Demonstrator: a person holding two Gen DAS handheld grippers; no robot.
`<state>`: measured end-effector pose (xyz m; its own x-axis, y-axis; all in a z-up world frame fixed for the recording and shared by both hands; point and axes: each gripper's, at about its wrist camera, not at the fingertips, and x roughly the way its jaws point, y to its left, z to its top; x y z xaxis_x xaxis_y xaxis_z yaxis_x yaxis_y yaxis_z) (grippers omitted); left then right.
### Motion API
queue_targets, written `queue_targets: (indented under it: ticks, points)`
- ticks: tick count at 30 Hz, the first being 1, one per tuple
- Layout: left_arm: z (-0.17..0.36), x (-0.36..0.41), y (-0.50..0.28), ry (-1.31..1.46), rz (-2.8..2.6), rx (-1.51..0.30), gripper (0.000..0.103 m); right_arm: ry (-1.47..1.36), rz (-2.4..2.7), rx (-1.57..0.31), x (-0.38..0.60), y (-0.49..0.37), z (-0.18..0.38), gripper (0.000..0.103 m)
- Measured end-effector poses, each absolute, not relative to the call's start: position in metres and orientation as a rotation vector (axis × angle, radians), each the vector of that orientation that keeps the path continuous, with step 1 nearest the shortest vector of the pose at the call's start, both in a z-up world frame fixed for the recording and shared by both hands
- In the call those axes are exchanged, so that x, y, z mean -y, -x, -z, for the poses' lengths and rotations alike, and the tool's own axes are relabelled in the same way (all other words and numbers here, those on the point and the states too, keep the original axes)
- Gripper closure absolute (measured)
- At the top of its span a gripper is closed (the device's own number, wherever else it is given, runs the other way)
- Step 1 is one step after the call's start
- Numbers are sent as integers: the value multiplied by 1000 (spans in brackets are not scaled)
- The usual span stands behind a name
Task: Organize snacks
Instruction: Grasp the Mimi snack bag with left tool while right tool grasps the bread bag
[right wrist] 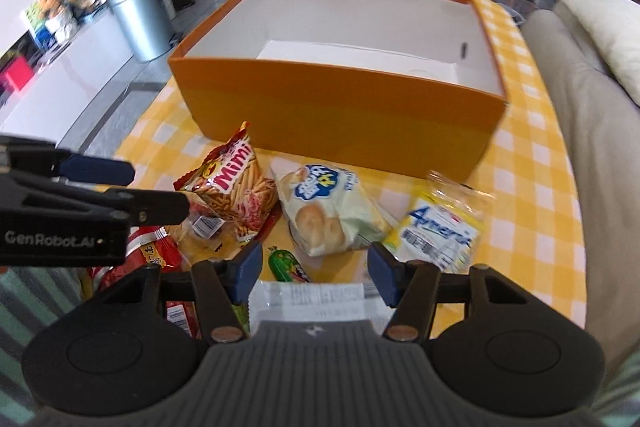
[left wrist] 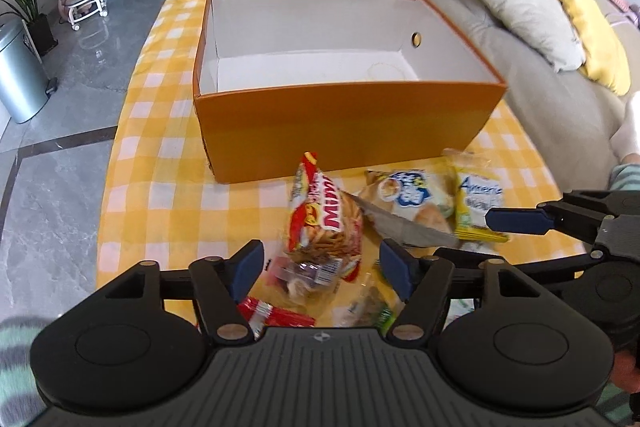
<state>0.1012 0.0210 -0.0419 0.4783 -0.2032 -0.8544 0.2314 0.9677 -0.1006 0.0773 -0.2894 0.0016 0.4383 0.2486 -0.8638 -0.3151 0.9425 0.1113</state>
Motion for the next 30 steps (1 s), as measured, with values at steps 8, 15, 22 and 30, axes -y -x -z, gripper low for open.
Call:
queue_targets:
  ticks: [8,15,22,30]
  points:
    - [68,-21,-128,-32,272,-1107,23,102,-369,-1095,275,-103,25,47]
    - [83,-20,-145,-37,258,-1134,26,87,-352,-1117,272,-120,44,57]
    - [90,-18,-149,10,293,-1146,40,80,-362,-1116,271,-124,49,65]
    - [93,-17,-149,48,300,-1136,58,120,-367,-1095,269,-118,46,76]
